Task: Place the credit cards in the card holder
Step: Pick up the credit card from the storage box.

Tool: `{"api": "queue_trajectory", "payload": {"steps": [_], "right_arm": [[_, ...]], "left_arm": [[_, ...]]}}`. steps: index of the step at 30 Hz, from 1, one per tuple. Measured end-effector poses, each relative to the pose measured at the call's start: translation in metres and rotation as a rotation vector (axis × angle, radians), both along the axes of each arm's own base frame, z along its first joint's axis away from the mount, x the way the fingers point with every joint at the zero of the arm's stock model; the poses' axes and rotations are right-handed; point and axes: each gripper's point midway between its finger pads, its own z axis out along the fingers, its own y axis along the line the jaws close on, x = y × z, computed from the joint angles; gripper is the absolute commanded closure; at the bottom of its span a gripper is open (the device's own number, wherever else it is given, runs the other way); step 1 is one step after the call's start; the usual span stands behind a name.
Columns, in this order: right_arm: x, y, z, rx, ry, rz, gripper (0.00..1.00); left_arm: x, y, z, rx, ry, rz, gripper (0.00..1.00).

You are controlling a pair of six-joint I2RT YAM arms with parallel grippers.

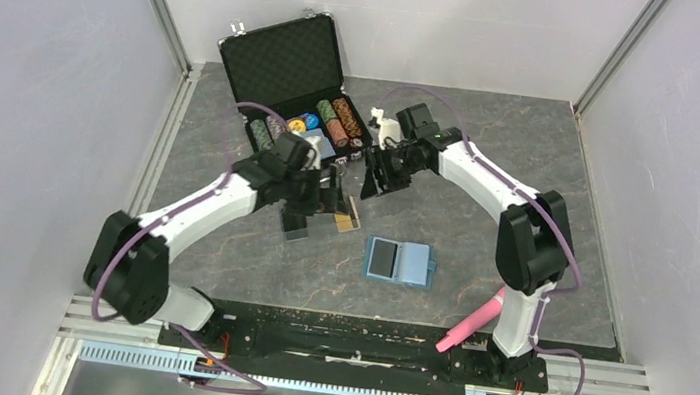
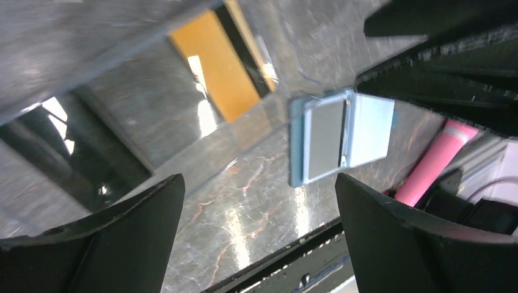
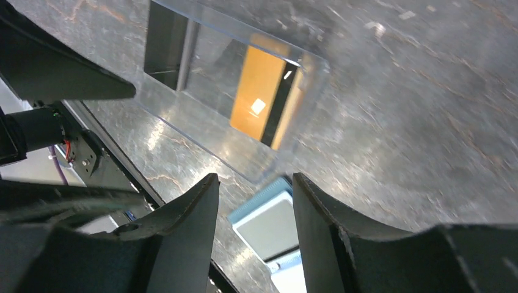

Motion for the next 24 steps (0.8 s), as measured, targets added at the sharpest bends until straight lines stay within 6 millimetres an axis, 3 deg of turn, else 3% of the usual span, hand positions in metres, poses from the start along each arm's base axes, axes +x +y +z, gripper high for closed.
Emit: {"api": "queue_trajectory", "payload": {"steps": [5,10,15,20,24], "right_arm": [[-0.006,0.036,-0.003,0.020,0.016,0.072,0.49],[-0.018,0.073,-0.003,0.057,0.045,0.132,0.51],[-0.035,0.102,-0.013,0.089,0.098,0.167,0.55],[-0.047,0.126,-0.036,0.098,0.162,0.183,0.58],[-0.050,0.138,-0.056,0.090,0.201,0.180,0.59]], "left_arm": [[0.010,0.057,0.013,-0.089,-0.035,0.203,0.00],[0.014,0.096,0.028,-0.093,-0.076,0.327,0.00],[0.003,0.125,0.015,0.031,-0.013,0.405,0.00],[-0.006,0.141,-0.003,0.160,0.072,0.405,0.21],[-0.009,0.143,-0.023,0.210,0.145,0.378,0.48]]}}
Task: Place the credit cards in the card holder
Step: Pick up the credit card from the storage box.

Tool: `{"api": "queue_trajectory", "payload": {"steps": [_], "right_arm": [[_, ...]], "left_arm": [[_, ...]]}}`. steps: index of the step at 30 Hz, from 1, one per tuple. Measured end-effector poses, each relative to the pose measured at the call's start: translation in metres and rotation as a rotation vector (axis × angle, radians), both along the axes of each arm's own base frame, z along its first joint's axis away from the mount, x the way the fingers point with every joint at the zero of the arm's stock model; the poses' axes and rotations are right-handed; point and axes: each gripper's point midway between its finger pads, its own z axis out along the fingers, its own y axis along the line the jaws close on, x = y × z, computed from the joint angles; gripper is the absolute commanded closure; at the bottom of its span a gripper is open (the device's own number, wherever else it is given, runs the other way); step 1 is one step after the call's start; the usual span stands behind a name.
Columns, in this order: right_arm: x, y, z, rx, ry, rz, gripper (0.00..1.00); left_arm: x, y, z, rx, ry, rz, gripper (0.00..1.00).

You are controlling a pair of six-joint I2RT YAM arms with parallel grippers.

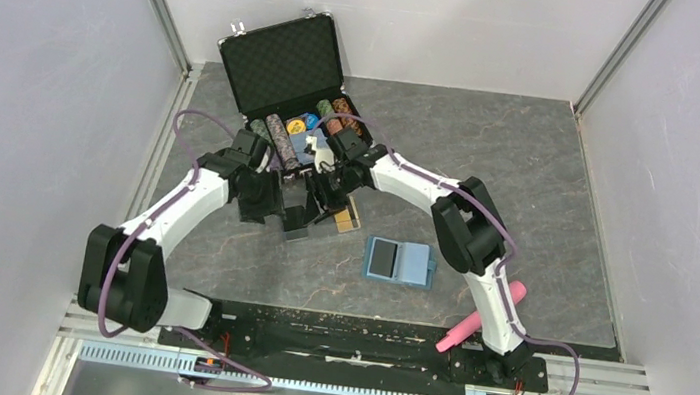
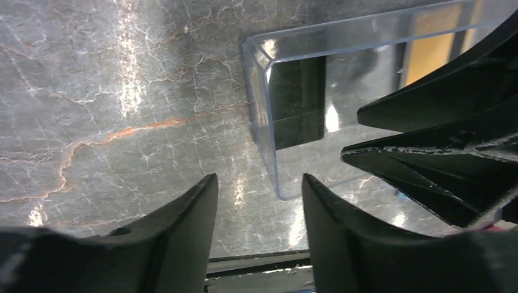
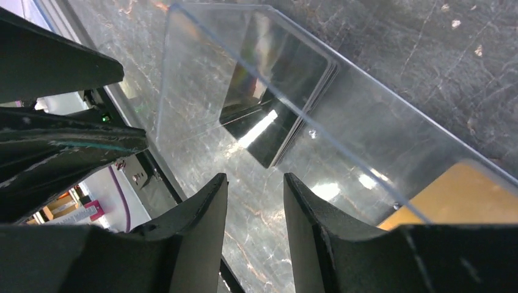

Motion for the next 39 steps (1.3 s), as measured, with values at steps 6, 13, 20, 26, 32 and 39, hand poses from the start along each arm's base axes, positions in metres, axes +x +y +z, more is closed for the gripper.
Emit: {"api": "queue_trajectory", "payload": {"steps": [6,13,20,26,32,39], "right_arm": [[0.001,0.004,-0.016,-0.015,0.028,-0.017,0.61],[0.007,0.011,-0.018,-0.001,0.014,-0.026,0.63],[0.007,0.021,-0.020,0.009,0.002,-0.015,0.64],[0.003,0.027,-0.025,-0.014,-0.055,0.004,0.62],[0.004,0.030,-0.026,-0.028,-0.103,0.022,0.55],[0.013,0.010,-0.025,-0.114,-0.255,-0.001,0.50]], "left_arm": [[-0.001,-0.003,-0.028,0.011,0.107,-0.024,0.78],[0.004,-0.005,-0.028,0.011,0.107,-0.026,0.98],[0.004,-0.011,-0.027,0.010,0.098,-0.040,0.98],[0.005,-0.027,-0.028,-0.018,0.084,-0.035,0.98],[0.005,-0.031,-0.028,-0.029,0.080,-0.017,0.98],[0.004,-0.032,-0.028,-0.042,0.061,-0.003,0.98]]}}
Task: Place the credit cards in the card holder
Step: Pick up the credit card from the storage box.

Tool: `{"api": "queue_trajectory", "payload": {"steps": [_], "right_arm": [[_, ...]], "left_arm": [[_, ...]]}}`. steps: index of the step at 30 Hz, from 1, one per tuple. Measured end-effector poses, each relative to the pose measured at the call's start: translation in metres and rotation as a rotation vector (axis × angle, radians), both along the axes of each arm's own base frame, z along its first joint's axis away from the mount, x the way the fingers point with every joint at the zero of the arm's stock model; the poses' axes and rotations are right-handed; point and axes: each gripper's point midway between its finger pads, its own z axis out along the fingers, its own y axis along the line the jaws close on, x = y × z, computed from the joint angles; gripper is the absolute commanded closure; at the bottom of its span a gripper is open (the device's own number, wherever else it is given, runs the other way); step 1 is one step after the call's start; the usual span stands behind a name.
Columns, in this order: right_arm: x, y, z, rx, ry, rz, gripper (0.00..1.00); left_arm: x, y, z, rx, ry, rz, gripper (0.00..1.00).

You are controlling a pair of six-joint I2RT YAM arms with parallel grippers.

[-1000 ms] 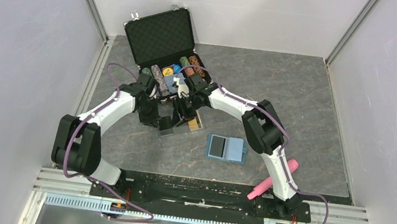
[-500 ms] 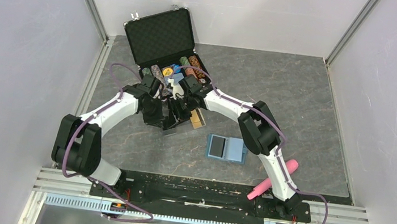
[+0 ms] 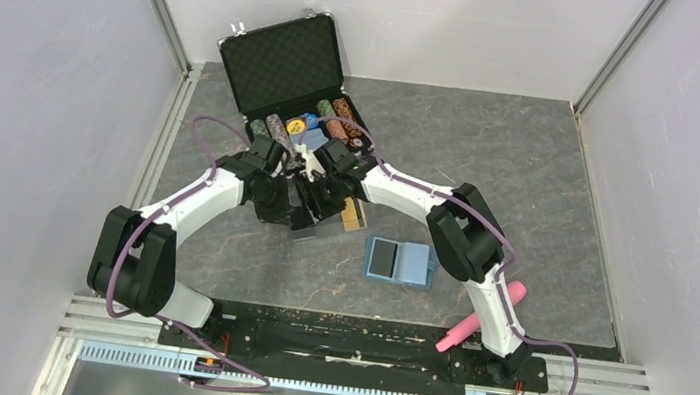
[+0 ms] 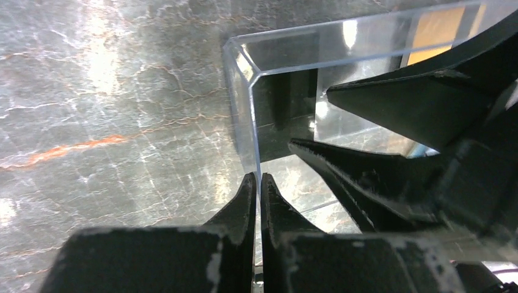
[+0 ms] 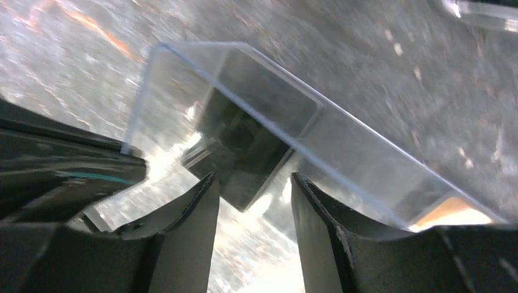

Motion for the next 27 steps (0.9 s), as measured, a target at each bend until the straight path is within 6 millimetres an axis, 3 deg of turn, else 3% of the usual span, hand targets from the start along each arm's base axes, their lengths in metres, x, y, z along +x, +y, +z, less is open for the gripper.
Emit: {"api": "queue_trajectory", "payload": {"steps": [4,7,15,23,27], "right_arm": [[0.004,-0.022,-0.007,-0.052,-0.028,-0.037,0.51],[0.006,-0.026,-0.008,-0.054,-0.029,-0.045,0.55],[0.002,-0.023,-0.010,-0.018,0.011,-0.022,0.72],[-0.006,-0.016,-0.013,0.042,0.093,0.004,1.00],[-0.005,-0.018,-0.011,0.050,0.116,-0.001,1.00]], "left_arm": [[-0.001,-0.006,0.000,-0.025,-0.006,0.003,0.98],[-0.001,-0.008,0.000,-0.035,-0.010,0.004,0.98],[-0.001,-0.008,0.000,-0.038,-0.012,0.006,0.98],[-0.002,-0.009,-0.001,-0.038,-0.010,0.004,0.98],[-0.001,-0.009,-0.001,-0.037,-0.007,0.004,0.98]]}}
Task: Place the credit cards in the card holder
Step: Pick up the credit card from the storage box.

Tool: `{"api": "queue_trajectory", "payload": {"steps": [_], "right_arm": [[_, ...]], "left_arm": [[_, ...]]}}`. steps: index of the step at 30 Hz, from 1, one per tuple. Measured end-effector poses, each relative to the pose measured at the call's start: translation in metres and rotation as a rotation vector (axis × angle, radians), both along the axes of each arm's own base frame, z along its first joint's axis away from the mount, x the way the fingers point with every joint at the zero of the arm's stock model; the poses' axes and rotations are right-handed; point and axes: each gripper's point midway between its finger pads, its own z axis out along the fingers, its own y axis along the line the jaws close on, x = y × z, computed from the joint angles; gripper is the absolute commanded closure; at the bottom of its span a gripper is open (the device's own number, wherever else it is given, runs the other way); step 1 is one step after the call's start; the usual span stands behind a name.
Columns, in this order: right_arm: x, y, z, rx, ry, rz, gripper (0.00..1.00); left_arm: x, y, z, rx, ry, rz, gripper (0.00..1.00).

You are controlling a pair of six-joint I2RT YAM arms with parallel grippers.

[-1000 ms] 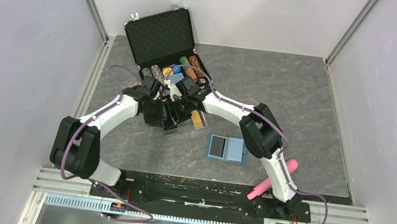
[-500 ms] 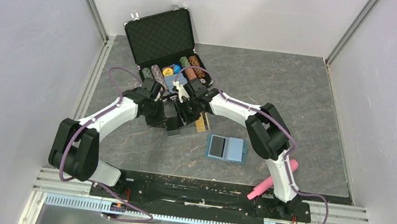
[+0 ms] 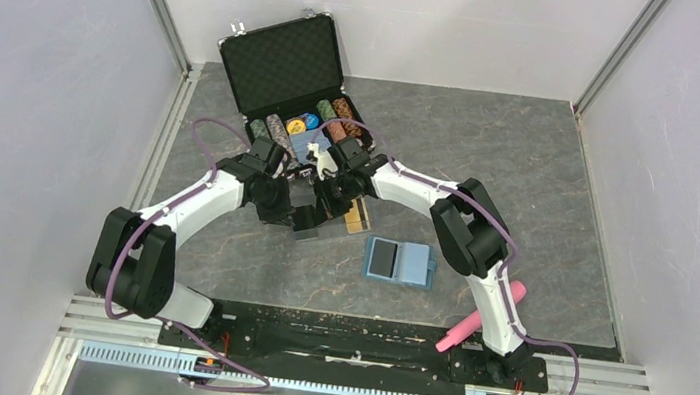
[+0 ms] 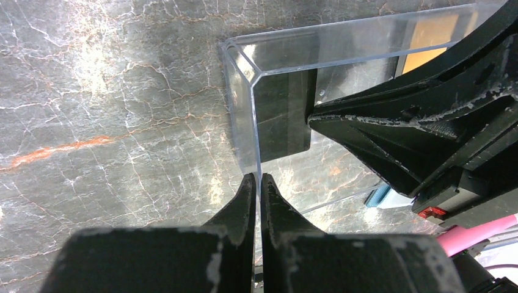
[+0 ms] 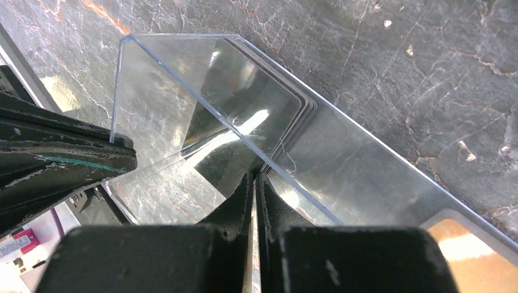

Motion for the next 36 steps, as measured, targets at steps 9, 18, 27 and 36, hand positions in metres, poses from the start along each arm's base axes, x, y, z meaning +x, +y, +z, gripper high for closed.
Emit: {"api": "queue_trajectory", "payload": {"steps": [9,18,27,36], "right_arm": [[-0.003,0.000,0.003,-0.061,0.001,0.002,1.00],[-0.013,-0.003,0.003,-0.095,0.020,0.017,1.00],[-0.008,-0.004,0.001,-0.107,0.005,-0.003,0.73],[-0.009,-0.002,-0.001,-0.083,0.032,0.008,1.00]], "left_arm": [[0.000,0.000,0.000,0.003,0.007,-0.001,0.98],[0.000,0.000,-0.001,0.005,0.012,-0.001,0.98],[0.000,-0.001,-0.001,0.011,0.011,-0.004,0.98],[0.000,-0.001,-0.001,0.028,0.018,-0.009,0.98]]}}
